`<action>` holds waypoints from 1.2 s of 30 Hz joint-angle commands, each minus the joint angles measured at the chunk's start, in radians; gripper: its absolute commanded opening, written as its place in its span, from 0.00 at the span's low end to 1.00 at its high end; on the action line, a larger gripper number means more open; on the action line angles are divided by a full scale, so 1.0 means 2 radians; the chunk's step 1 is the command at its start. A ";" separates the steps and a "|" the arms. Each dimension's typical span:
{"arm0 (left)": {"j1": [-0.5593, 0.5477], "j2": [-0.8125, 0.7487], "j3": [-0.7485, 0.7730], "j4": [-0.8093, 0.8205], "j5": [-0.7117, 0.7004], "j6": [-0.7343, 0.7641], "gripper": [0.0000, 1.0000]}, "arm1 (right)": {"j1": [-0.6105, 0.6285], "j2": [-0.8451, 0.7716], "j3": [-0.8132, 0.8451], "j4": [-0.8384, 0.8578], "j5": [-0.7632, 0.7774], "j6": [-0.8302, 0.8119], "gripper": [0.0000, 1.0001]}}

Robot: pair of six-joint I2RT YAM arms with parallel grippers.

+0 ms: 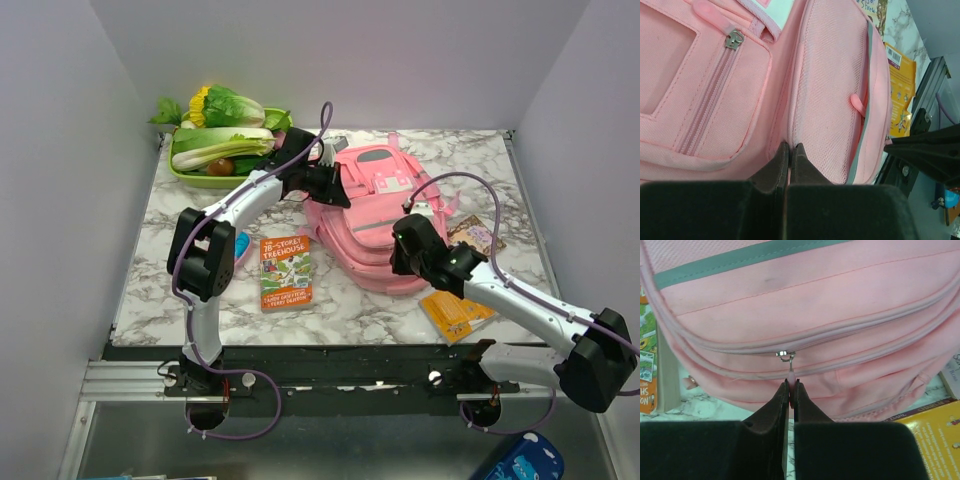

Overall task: Pack the student bag
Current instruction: Zip the student bag at the center of the board.

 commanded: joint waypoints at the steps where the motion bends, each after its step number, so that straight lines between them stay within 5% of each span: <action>1: 0.021 -0.009 0.011 -0.003 -0.004 0.053 0.00 | -0.023 -0.010 0.006 -0.072 0.032 0.004 0.01; 19: 0.026 0.021 0.064 -0.069 -0.074 0.123 0.01 | -0.093 0.055 0.011 -0.048 0.115 0.014 0.01; 20: 0.026 0.024 0.070 -0.070 -0.084 0.120 0.09 | -0.093 0.042 0.001 -0.040 0.103 0.011 0.01; 21: 0.027 0.028 0.073 -0.071 -0.089 0.118 0.35 | -0.093 0.035 -0.006 -0.016 0.074 0.008 0.01; 24: 0.023 0.027 0.086 -0.075 -0.082 0.113 0.60 | -0.092 0.003 -0.036 0.037 0.004 -0.002 0.01; 34: -0.074 -0.065 0.026 -0.089 -0.017 0.180 0.80 | -0.093 -0.011 -0.038 0.055 -0.047 -0.018 0.01; 36: -0.106 -0.084 0.002 -0.071 -0.023 0.187 0.99 | -0.093 -0.011 -0.036 0.055 -0.048 -0.019 0.01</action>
